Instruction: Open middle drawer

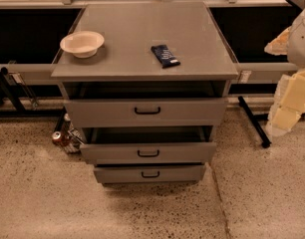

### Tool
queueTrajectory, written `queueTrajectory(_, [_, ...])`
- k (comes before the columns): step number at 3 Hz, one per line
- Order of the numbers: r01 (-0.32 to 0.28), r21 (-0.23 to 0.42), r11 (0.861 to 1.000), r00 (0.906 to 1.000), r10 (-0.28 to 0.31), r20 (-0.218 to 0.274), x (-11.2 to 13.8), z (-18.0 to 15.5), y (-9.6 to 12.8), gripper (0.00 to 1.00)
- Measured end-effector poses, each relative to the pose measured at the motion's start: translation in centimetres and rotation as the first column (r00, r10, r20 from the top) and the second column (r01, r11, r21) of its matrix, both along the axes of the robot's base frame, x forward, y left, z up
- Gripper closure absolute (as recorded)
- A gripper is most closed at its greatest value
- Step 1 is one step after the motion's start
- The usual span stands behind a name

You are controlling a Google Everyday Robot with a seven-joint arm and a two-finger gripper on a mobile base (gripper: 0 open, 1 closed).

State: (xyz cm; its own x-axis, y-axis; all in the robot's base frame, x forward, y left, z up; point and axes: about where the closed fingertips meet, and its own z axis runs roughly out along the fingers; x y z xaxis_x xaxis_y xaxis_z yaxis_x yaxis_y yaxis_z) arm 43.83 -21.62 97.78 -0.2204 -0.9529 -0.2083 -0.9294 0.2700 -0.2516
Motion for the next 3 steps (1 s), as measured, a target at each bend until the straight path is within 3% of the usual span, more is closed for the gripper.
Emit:
queueTrajectory(1, [0.0, 0.0, 1.0, 1.0, 0.0, 0.0, 0.0, 0.0, 0.0, 0.0])
queueTrajectory(2, [-0.025, 0.029, 0.999, 0.9993, 0.026, -0.026, 0.2, -2.8, 0.8, 0.0])
queueTrajectory(3, [-0.087, 0.094, 0.992, 0.9923, 0.095, -0.079, 0.6, -9.0, 2.4, 0.0])
